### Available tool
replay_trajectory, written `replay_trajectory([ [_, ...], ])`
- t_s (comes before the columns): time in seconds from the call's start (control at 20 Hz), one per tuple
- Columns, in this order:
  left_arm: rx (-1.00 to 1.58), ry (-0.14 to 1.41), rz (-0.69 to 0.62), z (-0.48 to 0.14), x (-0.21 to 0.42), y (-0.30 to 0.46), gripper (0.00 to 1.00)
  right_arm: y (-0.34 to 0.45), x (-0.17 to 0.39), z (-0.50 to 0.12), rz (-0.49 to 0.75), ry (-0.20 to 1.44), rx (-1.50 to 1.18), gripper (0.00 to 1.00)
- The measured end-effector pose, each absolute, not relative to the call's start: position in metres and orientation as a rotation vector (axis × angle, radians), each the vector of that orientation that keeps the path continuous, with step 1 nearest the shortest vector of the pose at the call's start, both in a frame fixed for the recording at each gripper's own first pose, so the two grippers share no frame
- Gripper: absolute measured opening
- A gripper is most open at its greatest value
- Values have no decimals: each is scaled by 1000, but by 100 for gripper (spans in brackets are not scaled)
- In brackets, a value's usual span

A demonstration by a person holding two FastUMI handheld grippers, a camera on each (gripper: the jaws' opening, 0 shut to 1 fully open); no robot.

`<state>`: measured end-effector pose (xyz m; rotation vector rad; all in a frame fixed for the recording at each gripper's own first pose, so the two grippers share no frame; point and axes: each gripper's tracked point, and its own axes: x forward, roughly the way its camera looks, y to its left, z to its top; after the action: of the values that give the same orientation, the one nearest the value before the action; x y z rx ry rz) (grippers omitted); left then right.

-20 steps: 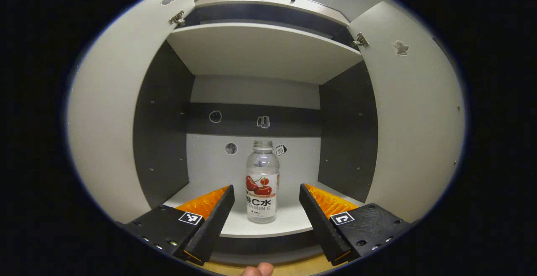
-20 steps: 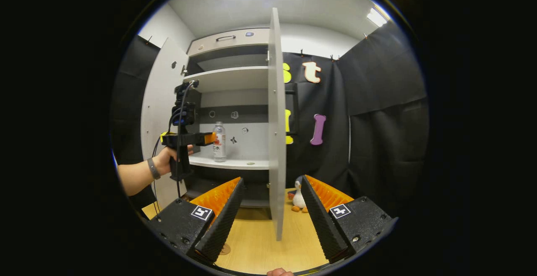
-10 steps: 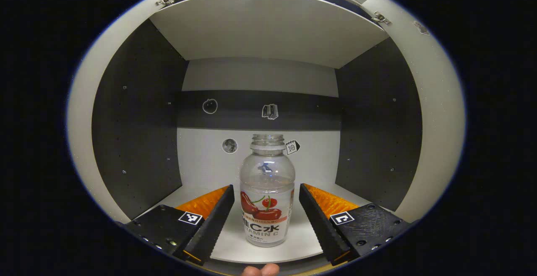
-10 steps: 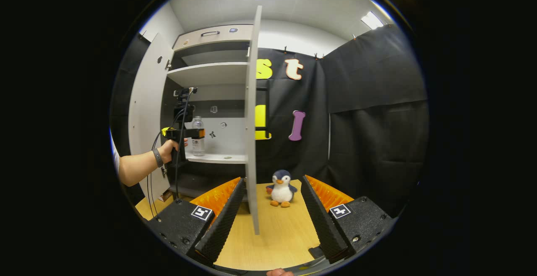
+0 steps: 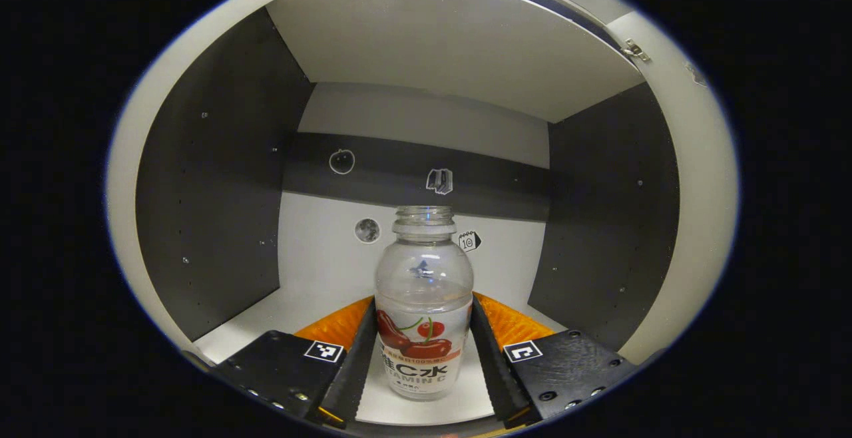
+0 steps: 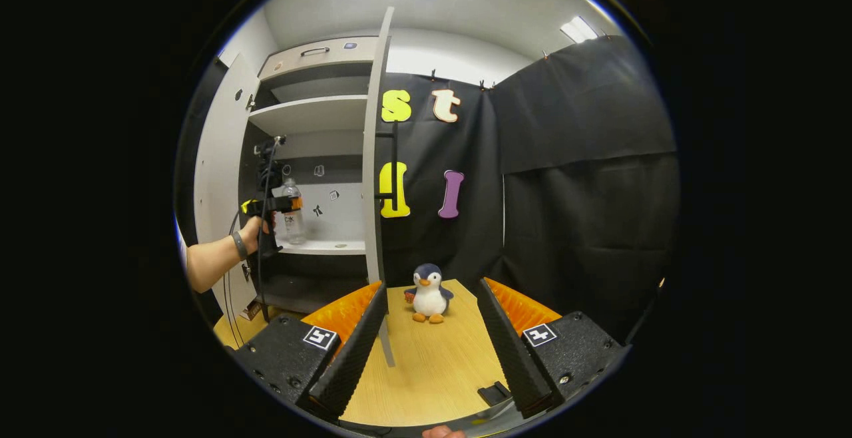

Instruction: Grasp the bottle in the cabinet with the left hand and place it on the coaster, then close the right door with the right hand and the left door with the left hand.

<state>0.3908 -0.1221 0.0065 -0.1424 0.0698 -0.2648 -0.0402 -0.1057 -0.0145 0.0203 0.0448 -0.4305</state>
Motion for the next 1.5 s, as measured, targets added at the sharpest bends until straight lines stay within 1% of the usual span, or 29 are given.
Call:
replay_trajectory([
  [0.3,-123,64,-297,29,348,-111,72,-96,-32,-13,-368,34,2,84],
  [0.5,-52,23,-333,38,299,-105,72,-77,-16,-10,-291,26,9,83],
  [0.7,-43,21,-347,18,235,-106,72,-57,-9,0,-198,5,-4,84],
  [0.85,-46,26,-338,-9,189,-105,72,-42,-6,10,-131,-11,-15,84],
  [1.1,-3,9,-287,-75,135,-109,72,-23,-8,28,-29,-14,-8,83],
  [1.2,11,18,-248,-106,118,-112,72,-25,-15,34,-26,-23,12,83],
  [1.3,53,74,-226,-148,100,-121,72,-31,-21,44,-39,-43,18,83],
  [1.4,81,100,-224,-179,84,-131,72,-37,-27,57,-49,-91,9,83],
  [1.5,70,119,-241,-204,73,-142,72,-45,-27,63,-69,-107,-7,83],
])
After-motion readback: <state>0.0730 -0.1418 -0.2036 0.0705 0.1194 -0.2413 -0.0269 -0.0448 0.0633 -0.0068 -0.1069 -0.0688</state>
